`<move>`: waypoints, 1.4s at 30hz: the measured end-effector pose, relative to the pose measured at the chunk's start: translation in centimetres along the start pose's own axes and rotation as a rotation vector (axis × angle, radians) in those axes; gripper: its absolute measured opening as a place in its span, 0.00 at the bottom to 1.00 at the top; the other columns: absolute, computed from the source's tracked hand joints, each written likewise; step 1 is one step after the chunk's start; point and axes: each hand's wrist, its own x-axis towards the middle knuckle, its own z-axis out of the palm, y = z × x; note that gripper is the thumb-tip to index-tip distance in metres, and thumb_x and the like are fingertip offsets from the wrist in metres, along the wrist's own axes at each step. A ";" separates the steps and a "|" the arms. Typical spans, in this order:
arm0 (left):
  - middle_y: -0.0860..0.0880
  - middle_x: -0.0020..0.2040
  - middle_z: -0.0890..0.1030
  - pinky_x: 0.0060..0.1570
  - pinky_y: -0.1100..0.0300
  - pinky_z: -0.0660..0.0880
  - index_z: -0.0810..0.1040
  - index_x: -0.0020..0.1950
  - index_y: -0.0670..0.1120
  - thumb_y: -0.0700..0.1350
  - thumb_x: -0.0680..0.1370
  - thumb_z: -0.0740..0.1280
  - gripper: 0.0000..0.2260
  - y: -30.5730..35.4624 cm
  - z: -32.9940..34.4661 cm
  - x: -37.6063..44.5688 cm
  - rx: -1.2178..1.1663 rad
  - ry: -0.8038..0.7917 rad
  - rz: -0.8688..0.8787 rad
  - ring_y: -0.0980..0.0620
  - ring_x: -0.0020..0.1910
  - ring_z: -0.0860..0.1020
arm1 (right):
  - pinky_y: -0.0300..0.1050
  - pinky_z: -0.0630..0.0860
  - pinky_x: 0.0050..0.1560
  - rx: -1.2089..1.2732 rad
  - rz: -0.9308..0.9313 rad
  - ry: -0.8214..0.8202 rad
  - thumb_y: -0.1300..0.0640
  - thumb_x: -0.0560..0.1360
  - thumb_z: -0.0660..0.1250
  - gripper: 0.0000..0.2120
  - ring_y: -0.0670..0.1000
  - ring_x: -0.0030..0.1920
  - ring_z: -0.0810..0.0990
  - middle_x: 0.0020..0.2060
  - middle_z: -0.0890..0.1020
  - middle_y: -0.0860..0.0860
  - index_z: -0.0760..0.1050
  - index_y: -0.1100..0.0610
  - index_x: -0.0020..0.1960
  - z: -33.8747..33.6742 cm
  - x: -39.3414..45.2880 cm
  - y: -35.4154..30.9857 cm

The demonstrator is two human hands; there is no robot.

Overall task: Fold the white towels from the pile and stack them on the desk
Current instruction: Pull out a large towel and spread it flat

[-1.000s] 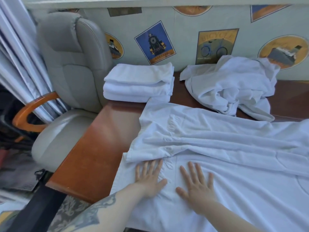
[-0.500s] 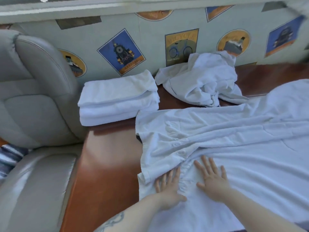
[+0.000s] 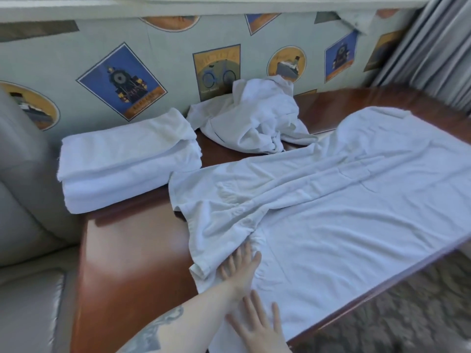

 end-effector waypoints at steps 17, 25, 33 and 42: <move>0.57 0.76 0.30 0.71 0.55 0.29 0.34 0.78 0.56 0.57 0.84 0.44 0.26 -8.8 0.9 -6.0 0.417 0.178 0.257 0.58 0.72 0.27 | 0.70 0.28 0.67 0.196 -0.102 -0.746 0.31 0.71 0.62 0.48 0.57 0.70 0.20 0.73 0.24 0.53 0.33 0.41 0.78 -1.4 1.4 0.6; 0.59 0.74 0.26 0.70 0.57 0.26 0.27 0.73 0.59 0.60 0.82 0.38 0.25 -11.2 2.2 -8.4 0.387 0.212 0.242 0.57 0.71 0.23 | 0.67 0.28 0.68 0.233 -0.100 -0.713 0.31 0.71 0.60 0.46 0.55 0.68 0.17 0.68 0.20 0.50 0.30 0.35 0.75 -0.9 1.0 0.8; 0.69 0.75 0.35 0.72 0.62 0.32 0.44 0.78 0.65 0.68 0.70 0.62 0.42 -14.3 1.0 -10.9 0.252 0.085 0.425 0.68 0.73 0.32 | 0.61 0.42 0.76 0.349 0.046 -0.622 0.60 0.82 0.53 0.30 0.51 0.78 0.36 0.79 0.39 0.48 0.49 0.39 0.78 -2.7 1.0 0.1; 0.63 0.43 0.79 0.66 0.68 0.59 0.82 0.48 0.52 0.49 0.82 0.63 0.09 -10.4 -1.6 -11.7 -0.164 0.423 0.341 0.68 0.48 0.71 | 0.44 0.68 0.45 0.817 0.506 -0.435 0.59 0.79 0.53 0.13 0.53 0.48 0.75 0.48 0.79 0.50 0.75 0.52 0.55 -5.7 1.3 0.2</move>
